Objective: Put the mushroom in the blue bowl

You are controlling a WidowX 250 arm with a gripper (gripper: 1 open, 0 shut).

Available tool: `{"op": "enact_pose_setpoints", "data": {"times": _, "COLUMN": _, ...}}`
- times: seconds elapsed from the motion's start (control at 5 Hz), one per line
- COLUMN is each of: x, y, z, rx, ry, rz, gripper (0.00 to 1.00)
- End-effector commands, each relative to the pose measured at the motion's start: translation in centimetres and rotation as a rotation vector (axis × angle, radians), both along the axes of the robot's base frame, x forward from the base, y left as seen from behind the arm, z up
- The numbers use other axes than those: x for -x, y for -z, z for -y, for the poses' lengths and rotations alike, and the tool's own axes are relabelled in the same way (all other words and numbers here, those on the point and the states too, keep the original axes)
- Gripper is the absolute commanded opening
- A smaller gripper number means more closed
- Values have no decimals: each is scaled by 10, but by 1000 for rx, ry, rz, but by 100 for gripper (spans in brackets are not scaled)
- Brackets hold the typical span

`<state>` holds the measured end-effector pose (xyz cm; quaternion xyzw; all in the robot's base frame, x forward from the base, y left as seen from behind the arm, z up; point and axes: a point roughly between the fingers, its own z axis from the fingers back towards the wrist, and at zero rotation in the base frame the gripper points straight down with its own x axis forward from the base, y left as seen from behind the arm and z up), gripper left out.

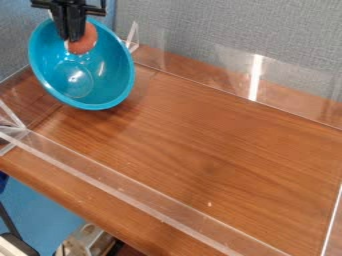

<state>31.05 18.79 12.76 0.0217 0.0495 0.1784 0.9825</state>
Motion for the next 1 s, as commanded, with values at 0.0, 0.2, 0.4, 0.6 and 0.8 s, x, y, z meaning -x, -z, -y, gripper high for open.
{"op": "enact_pose_setpoints", "data": {"times": 0.0, "x": 4, "y": 2, "z": -9, "rx": -24, "ry": -59, "rz": 26, "gripper": 0}}
{"op": "enact_pose_setpoints", "data": {"times": 0.2, "x": 1, "y": -5, "z": -10, "rx": -26, "ry": -131, "rz": 24, "gripper": 0}}
{"op": "enact_pose_setpoints", "data": {"times": 0.4, "x": -3, "y": -17, "z": -12, "rx": -26, "ry": -204, "rz": 29, "gripper": 100}}
{"op": "enact_pose_setpoints", "data": {"times": 0.6, "x": 0, "y": -25, "z": -7, "rx": -30, "ry": -170, "rz": 36, "gripper": 100}}
{"op": "enact_pose_setpoints", "data": {"times": 0.8, "x": 5, "y": -35, "z": -2, "rx": -34, "ry": -172, "rz": 41, "gripper": 100}}
